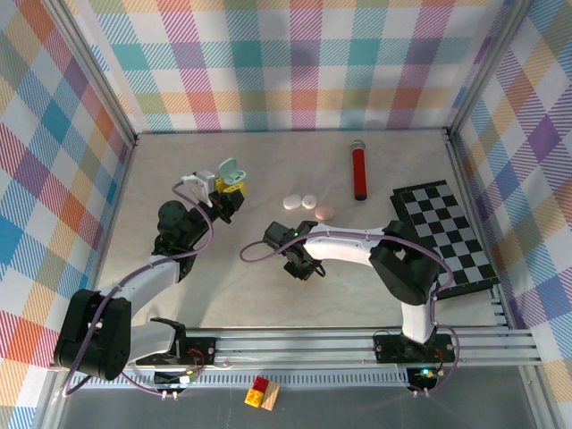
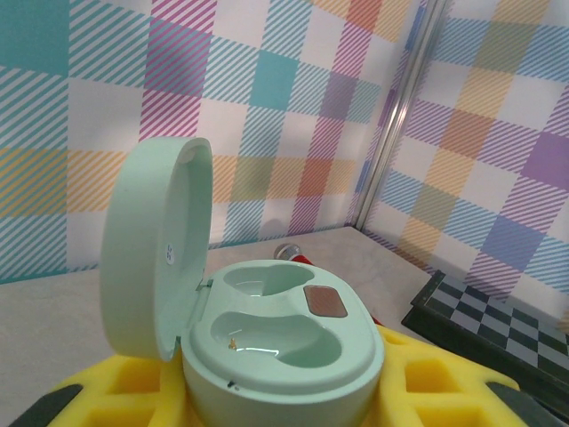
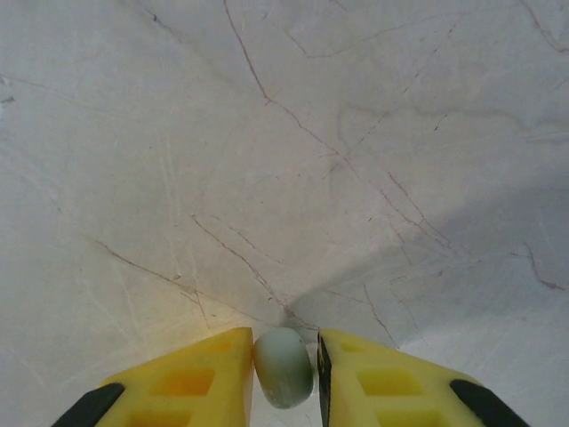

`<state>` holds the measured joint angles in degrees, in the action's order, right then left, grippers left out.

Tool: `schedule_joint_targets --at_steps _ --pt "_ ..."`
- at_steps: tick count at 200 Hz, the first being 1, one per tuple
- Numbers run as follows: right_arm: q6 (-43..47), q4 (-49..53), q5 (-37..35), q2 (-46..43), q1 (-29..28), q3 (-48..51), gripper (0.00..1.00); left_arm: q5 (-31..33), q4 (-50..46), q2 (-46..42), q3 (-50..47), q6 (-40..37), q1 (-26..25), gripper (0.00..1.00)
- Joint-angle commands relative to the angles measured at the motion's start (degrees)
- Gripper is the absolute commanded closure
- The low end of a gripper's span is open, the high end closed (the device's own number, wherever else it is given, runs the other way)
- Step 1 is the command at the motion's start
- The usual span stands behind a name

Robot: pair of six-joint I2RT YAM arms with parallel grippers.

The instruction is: Insert the wireless bluetooth earbuds into the charging case

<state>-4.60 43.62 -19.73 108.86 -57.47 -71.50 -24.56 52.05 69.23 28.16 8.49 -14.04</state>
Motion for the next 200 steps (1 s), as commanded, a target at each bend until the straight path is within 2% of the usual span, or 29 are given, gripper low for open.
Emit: schedule_joint_targets --at_steps 1,40,65,95,153,200 --pt "1.0 2.1 -1.8 1.4 -0.4 -1.6 0.76 -1.2 0.4 -1.5 0.0 -0.6 0.4 0.69" --pt "1.0 1.9 -2.1 1.5 -0.4 -1.8 0.79 -1.7 0.0 -1.4 0.2 -0.9 0.4 0.69" --pt "1.3 1.8 -2.2 1.9 -0.4 -1.8 0.71 -1.8 -0.4 -1.6 0.1 -1.0 0.4 0.69" --pt "1.3 2.3 -2.1 2.5 -0.4 -2.0 0.7 -1.9 -0.8 -1.8 0.1 -1.3 0.4 0.69" --pt "0.6 2.6 -2.0 2.0 -0.1 -2.1 0.79 -2.4 -0.8 -1.5 0.0 -1.5 0.4 0.69" --pt "-2.0 0.3 0.7 -3.0 2.4 0.3 0.8 -2.6 -0.4 -1.4 -0.1 -1.9 -0.1 0.69"
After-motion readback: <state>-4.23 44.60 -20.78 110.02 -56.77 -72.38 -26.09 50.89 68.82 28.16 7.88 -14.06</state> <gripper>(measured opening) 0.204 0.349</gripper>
